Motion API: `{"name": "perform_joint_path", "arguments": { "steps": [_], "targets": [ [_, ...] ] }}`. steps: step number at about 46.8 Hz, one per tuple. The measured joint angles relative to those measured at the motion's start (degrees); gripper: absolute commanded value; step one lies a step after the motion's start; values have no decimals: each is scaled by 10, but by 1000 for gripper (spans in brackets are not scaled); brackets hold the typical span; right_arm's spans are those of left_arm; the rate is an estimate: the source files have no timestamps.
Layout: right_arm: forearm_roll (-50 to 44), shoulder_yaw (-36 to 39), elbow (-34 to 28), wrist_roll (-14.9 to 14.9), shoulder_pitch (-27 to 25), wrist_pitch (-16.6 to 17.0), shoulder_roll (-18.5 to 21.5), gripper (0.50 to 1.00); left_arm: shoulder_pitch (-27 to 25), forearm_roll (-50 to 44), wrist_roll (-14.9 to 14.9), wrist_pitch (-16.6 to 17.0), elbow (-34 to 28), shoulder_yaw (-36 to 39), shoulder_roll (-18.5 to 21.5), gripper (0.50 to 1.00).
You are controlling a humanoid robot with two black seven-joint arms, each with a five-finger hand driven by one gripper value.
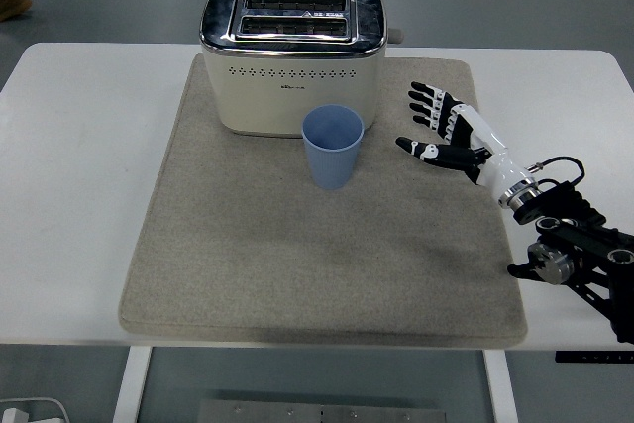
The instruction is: Put the water cup in front of the bread machine
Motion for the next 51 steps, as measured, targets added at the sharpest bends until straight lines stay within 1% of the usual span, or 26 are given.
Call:
{"name": "perform_joint_path", "arguments": {
  "steps": [7, 17, 21, 25, 31, 34, 42, 51],
  "targets": [
    [22, 4, 0, 0, 0, 8, -11, 915, 0, 0, 0, 0, 0, 0, 0, 1000],
    [32, 5, 0, -1, 7, 10, -10, 915, 0, 0, 0, 0, 0, 0, 0, 1000],
    [52, 5, 0, -18, 9, 11, -9, 915, 0, 0, 0, 0, 1, 0, 0, 1000],
    [69, 4, -2, -36, 22, 12, -7, 915, 0, 0, 0, 0, 1, 0, 0, 1000],
    [88, 3, -5, -84, 32, 10, -5, 915, 0, 0, 0, 0, 2, 0, 0, 1000],
    [97, 1, -8, -100, 38, 9, -7, 915, 0, 0, 0, 0, 2, 0, 0, 1000],
    [107, 1, -20, -108, 39, 5, -14, 915, 0, 0, 0, 0, 2, 0, 0, 1000],
    [107, 7, -26, -109, 36, 11, -28, 915, 0, 0, 0, 0, 2, 0, 0, 1000]
  ]
}}
